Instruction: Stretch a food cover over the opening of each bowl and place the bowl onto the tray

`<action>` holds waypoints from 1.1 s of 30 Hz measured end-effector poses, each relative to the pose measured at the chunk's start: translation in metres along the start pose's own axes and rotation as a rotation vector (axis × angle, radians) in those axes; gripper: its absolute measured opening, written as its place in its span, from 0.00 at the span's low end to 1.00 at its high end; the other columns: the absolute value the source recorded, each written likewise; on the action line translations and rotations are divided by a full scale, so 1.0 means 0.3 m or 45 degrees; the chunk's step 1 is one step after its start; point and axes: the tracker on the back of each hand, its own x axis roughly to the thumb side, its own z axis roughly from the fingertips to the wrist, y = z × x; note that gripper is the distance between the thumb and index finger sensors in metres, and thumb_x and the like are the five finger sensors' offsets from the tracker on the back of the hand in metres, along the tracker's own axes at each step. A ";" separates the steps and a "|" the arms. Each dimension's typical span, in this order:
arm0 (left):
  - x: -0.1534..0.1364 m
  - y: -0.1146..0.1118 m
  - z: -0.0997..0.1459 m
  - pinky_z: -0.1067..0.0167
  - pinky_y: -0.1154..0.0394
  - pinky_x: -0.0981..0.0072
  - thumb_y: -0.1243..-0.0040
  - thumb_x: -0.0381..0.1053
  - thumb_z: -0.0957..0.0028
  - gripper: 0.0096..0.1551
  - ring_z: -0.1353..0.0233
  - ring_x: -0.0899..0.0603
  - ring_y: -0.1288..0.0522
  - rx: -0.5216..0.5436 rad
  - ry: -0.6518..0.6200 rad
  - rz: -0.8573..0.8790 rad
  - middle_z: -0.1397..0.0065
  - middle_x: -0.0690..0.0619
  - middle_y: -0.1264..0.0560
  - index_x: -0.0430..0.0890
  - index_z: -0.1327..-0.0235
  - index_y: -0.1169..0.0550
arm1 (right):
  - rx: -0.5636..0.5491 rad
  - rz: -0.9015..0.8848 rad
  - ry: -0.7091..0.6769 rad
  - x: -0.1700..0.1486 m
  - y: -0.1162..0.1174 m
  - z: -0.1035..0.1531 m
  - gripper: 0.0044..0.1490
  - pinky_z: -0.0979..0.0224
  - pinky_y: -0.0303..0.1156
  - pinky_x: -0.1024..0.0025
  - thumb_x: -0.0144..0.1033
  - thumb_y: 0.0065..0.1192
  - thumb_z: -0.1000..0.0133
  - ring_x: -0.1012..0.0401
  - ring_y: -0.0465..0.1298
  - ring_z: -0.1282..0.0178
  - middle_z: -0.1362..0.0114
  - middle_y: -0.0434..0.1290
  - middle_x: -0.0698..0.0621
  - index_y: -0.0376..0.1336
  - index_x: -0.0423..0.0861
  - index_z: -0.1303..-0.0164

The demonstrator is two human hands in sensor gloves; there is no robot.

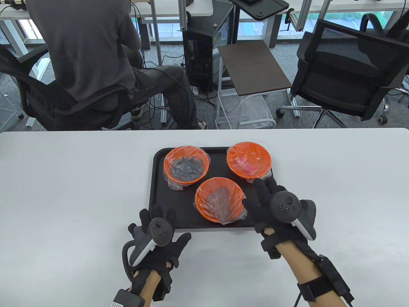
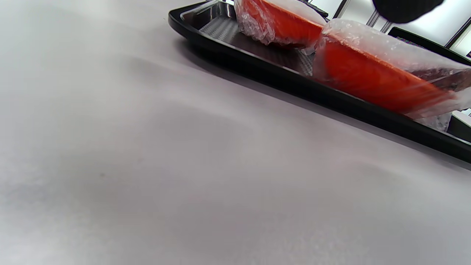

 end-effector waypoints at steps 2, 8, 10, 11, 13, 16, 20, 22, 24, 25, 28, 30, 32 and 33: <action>0.004 -0.002 0.002 0.27 0.75 0.29 0.57 0.84 0.53 0.54 0.13 0.38 0.76 -0.002 -0.002 -0.007 0.10 0.58 0.70 0.68 0.16 0.58 | 0.047 0.124 -0.040 -0.002 0.027 0.043 0.56 0.35 0.49 0.17 0.73 0.58 0.46 0.23 0.48 0.19 0.11 0.48 0.36 0.53 0.53 0.11; 0.022 -0.020 -0.001 0.27 0.76 0.29 0.58 0.85 0.53 0.55 0.13 0.38 0.77 -0.030 -0.005 -0.053 0.11 0.58 0.71 0.68 0.16 0.59 | 0.149 0.295 -0.085 -0.036 0.127 0.123 0.61 0.37 0.37 0.16 0.82 0.45 0.47 0.24 0.34 0.19 0.10 0.36 0.39 0.44 0.57 0.09; 0.028 -0.024 -0.002 0.28 0.76 0.29 0.58 0.85 0.53 0.55 0.13 0.38 0.77 -0.038 -0.005 -0.063 0.11 0.58 0.72 0.68 0.17 0.60 | 0.184 0.285 -0.083 -0.050 0.161 0.139 0.62 0.38 0.36 0.15 0.83 0.44 0.48 0.24 0.32 0.19 0.10 0.35 0.40 0.43 0.56 0.09; 0.029 -0.025 -0.001 0.28 0.76 0.29 0.59 0.85 0.54 0.55 0.14 0.38 0.78 -0.036 -0.006 -0.069 0.11 0.58 0.73 0.69 0.17 0.60 | 0.204 0.282 -0.078 -0.054 0.168 0.143 0.62 0.38 0.35 0.15 0.84 0.44 0.48 0.24 0.32 0.19 0.10 0.34 0.40 0.42 0.56 0.09; 0.029 -0.026 0.000 0.29 0.77 0.29 0.59 0.86 0.55 0.56 0.14 0.38 0.78 -0.035 -0.006 -0.073 0.12 0.59 0.74 0.69 0.17 0.61 | 0.243 0.268 -0.070 -0.059 0.183 0.152 0.63 0.40 0.33 0.15 0.85 0.43 0.48 0.24 0.31 0.20 0.10 0.33 0.40 0.41 0.56 0.09; 0.033 -0.029 0.003 0.30 0.78 0.28 0.61 0.87 0.56 0.57 0.15 0.39 0.81 -0.013 -0.008 -0.091 0.15 0.59 0.77 0.69 0.18 0.63 | 0.308 0.256 -0.072 -0.063 0.212 0.161 0.64 0.42 0.30 0.15 0.85 0.42 0.48 0.24 0.29 0.20 0.10 0.33 0.39 0.40 0.55 0.09; 0.044 -0.036 0.004 0.31 0.79 0.28 0.62 0.88 0.57 0.57 0.16 0.39 0.82 -0.023 -0.007 -0.130 0.15 0.60 0.78 0.70 0.19 0.64 | 0.354 0.271 -0.058 -0.064 0.219 0.166 0.64 0.42 0.31 0.15 0.85 0.41 0.48 0.24 0.28 0.21 0.11 0.31 0.39 0.38 0.55 0.09; 0.048 -0.038 0.002 0.31 0.79 0.28 0.62 0.88 0.57 0.57 0.16 0.39 0.82 -0.026 -0.006 -0.143 0.15 0.60 0.78 0.70 0.19 0.65 | 0.348 0.258 -0.061 -0.063 0.214 0.169 0.64 0.41 0.31 0.15 0.85 0.42 0.48 0.24 0.28 0.20 0.11 0.31 0.39 0.38 0.55 0.09; 0.049 -0.040 0.000 0.31 0.79 0.28 0.62 0.88 0.57 0.57 0.16 0.39 0.82 -0.028 -0.006 -0.149 0.15 0.60 0.78 0.70 0.19 0.65 | 0.343 0.253 -0.066 -0.061 0.208 0.174 0.64 0.41 0.31 0.15 0.84 0.41 0.47 0.24 0.29 0.20 0.11 0.31 0.39 0.38 0.55 0.09; 0.050 -0.040 0.000 0.31 0.79 0.28 0.62 0.88 0.57 0.57 0.16 0.39 0.82 -0.033 -0.004 -0.147 0.15 0.60 0.78 0.70 0.19 0.65 | 0.336 0.250 -0.067 -0.060 0.204 0.177 0.64 0.41 0.31 0.15 0.84 0.42 0.47 0.24 0.29 0.20 0.11 0.31 0.39 0.38 0.55 0.09; 0.051 -0.038 0.003 0.31 0.79 0.28 0.62 0.88 0.57 0.57 0.16 0.40 0.82 -0.035 -0.002 -0.148 0.15 0.60 0.78 0.70 0.19 0.65 | 0.328 0.249 -0.072 -0.059 0.198 0.182 0.64 0.41 0.31 0.15 0.84 0.42 0.47 0.24 0.29 0.20 0.11 0.31 0.39 0.39 0.55 0.09; 0.050 -0.035 0.005 0.31 0.79 0.28 0.62 0.88 0.57 0.57 0.16 0.40 0.82 -0.028 -0.004 -0.151 0.15 0.60 0.78 0.70 0.20 0.65 | 0.325 0.250 -0.076 -0.058 0.196 0.183 0.64 0.41 0.31 0.15 0.84 0.42 0.47 0.24 0.29 0.20 0.11 0.31 0.39 0.38 0.55 0.09; 0.049 -0.031 0.007 0.31 0.79 0.28 0.62 0.88 0.57 0.57 0.16 0.40 0.83 -0.021 -0.004 -0.146 0.15 0.60 0.78 0.70 0.20 0.65 | 0.332 0.251 -0.079 -0.058 0.200 0.184 0.64 0.41 0.31 0.15 0.84 0.42 0.47 0.25 0.29 0.20 0.11 0.31 0.39 0.39 0.55 0.09; 0.049 -0.030 0.007 0.31 0.79 0.28 0.63 0.88 0.57 0.57 0.16 0.40 0.83 -0.020 -0.005 -0.146 0.15 0.60 0.78 0.70 0.20 0.65 | 0.338 0.254 -0.080 -0.056 0.203 0.185 0.64 0.41 0.31 0.15 0.84 0.42 0.47 0.25 0.28 0.20 0.11 0.31 0.39 0.39 0.55 0.09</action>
